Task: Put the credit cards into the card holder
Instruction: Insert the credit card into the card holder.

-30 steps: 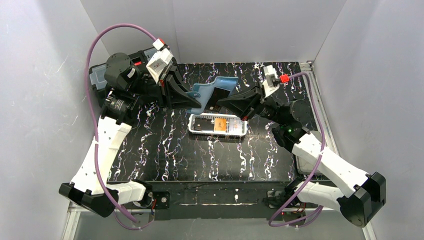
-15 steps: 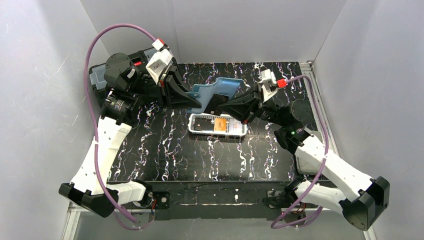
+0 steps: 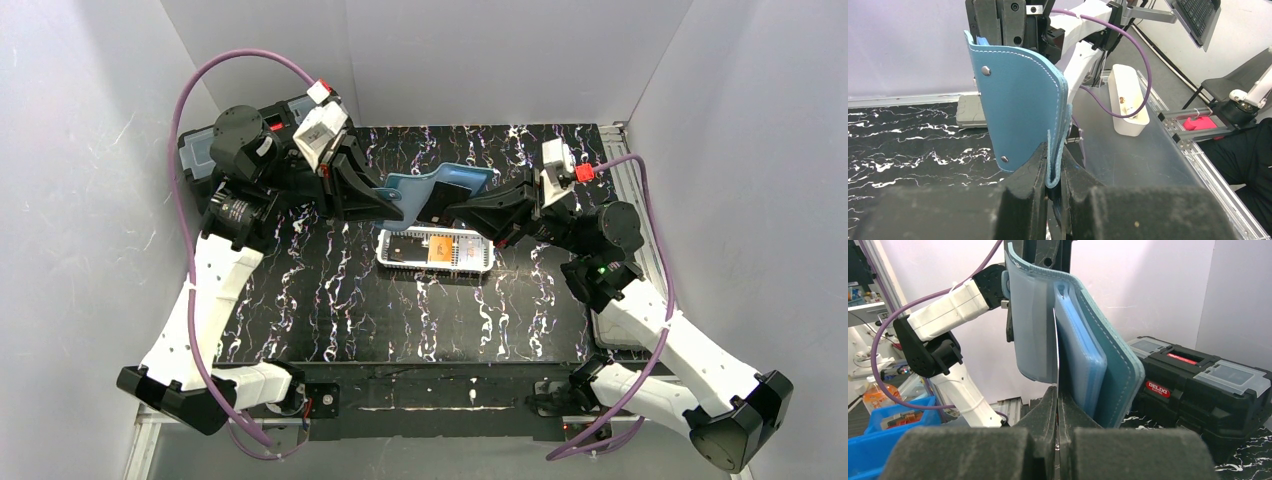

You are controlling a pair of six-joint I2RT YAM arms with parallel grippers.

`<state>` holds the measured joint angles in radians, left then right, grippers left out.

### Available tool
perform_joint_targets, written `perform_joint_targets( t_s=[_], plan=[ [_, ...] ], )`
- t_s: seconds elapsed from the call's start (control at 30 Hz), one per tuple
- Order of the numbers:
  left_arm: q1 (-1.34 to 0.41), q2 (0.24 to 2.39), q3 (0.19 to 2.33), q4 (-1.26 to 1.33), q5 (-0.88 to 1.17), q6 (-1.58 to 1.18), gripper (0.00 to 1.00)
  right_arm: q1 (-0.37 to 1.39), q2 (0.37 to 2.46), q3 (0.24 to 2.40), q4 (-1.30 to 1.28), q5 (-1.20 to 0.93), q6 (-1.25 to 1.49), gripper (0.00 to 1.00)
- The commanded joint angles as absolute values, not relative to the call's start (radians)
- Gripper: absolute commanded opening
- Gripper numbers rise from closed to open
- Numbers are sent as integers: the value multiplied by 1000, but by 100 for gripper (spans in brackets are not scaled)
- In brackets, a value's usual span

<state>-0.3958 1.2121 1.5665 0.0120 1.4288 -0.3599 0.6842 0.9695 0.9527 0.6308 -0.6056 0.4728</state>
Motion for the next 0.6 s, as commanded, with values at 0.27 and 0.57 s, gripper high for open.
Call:
perform_joint_targets(
  t_s=[0.27, 0.57],
  plan=[
    [-400, 1164, 1667, -377, 1334, -16, 0, 668, 950, 980, 738, -584, 497, 1],
    [-401, 1165, 1659, -374, 1346, -22, 0, 666, 963, 974, 806, -610, 551, 1]
  ],
)
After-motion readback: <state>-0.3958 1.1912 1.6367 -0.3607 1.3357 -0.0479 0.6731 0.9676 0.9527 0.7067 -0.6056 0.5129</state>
